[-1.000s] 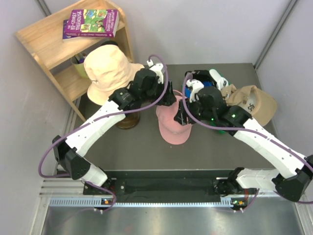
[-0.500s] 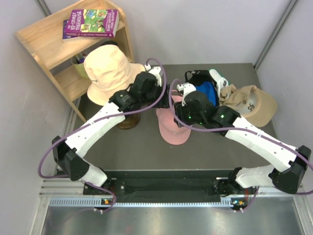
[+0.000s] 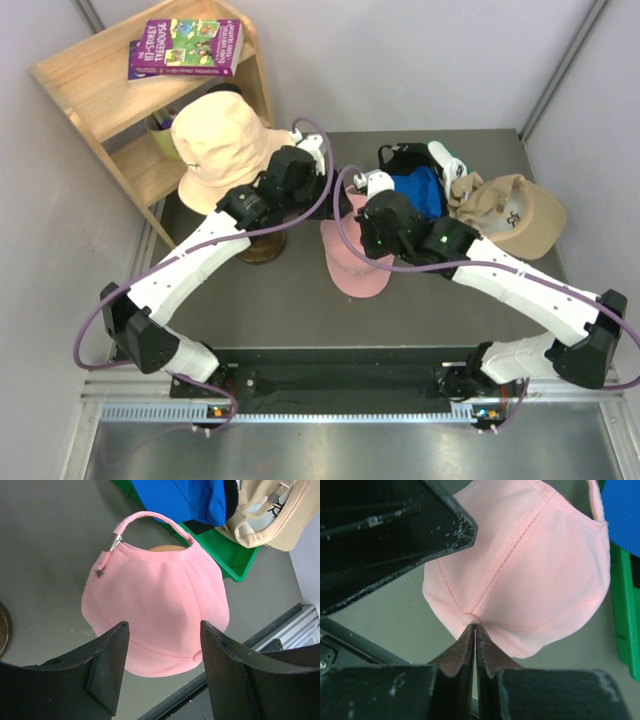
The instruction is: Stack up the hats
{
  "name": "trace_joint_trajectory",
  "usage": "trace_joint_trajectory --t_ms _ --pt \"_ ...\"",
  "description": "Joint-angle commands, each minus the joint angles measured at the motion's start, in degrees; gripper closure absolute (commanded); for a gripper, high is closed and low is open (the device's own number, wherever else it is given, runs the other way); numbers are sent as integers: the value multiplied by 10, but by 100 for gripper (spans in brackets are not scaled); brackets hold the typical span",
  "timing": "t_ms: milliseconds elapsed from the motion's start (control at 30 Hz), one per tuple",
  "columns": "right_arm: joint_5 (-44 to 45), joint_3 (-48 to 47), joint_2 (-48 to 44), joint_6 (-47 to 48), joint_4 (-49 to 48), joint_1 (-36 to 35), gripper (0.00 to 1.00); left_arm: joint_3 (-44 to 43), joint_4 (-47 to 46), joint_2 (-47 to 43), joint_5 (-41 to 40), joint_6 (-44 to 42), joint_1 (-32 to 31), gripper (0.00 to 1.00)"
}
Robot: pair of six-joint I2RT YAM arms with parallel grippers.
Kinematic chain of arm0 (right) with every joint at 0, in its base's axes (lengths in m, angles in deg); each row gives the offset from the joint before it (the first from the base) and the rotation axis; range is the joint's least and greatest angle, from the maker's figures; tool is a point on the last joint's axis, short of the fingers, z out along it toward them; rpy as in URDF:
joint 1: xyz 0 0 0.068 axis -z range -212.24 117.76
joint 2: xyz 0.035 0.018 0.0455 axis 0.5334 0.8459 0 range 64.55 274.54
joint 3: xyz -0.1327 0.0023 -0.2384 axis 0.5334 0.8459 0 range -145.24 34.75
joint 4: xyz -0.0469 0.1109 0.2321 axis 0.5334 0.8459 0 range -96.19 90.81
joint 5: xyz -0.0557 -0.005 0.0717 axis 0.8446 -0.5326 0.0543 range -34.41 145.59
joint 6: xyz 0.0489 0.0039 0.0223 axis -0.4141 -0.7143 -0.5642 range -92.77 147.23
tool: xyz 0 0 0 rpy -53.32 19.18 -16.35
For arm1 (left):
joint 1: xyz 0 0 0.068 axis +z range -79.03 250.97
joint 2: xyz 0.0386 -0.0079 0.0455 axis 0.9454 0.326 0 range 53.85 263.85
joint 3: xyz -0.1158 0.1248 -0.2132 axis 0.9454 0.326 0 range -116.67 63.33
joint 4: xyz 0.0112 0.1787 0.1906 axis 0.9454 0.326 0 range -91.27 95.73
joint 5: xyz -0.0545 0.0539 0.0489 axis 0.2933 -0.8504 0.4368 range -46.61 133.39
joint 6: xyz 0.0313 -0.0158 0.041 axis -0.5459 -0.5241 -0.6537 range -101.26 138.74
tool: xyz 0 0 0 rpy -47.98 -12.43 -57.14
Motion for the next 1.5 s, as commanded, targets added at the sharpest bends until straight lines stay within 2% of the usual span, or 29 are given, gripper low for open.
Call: trace_joint_trajectory --t_ms 0,267,400,433,467,533,567,600,667,800,967,1033,1233,1333,1367,1433,1467 --pt "35 -29 -4 -8 -2 -4 100 -2 -22 -22 1 0 3 36" --pt "31 -53 -9 -9 -1 -1 100 1 -22 -26 6 -7 4 35" --pt "-8 -39 -28 -20 -9 34 99 19 -36 -29 41 -12 5 35" --pt "-38 -20 -36 -24 -14 58 94 24 -45 -31 47 -11 5 35" --pt "-61 -9 -56 -29 -30 74 78 34 -50 -33 52 -9 5 35" --pt "-128 28 -74 -34 -45 124 65 41 -55 -36 63 -7 5 35" --pt "-146 39 -90 -36 -60 138 53 43 -56 -36 69 -4 5 36" --pt "-164 49 -97 -37 -68 162 46 48 -57 -36 71 -2 5 36" --pt "-220 76 -105 -45 -83 184 36 53 -58 -36 71 6 5 36" --pt "-269 118 -117 -76 -121 227 28 62 -63 -37 66 17 7 36" --pt "-314 149 -124 -84 -149 258 27 72 -69 -40 61 27 8 41" --pt "-323 166 -125 -81 -162 261 27 76 -72 -41 62 29 8 48" --pt "-354 199 -126 -73 -229 267 34 80 -75 -40 65 33 9 51" --pt "-360 212 -126 -74 -257 267 43 82 -80 -39 70 34 9 56" --pt "-360 215 -126 -73 -261 267 51 82 -84 -40 71 34 9 60" --pt "-353 213 -130 -70 -257 266 61 83 -87 -40 74 34 10 63" --pt "-350 211 -131 -67 -250 267 67 84 -89 -40 75 35 10 69"
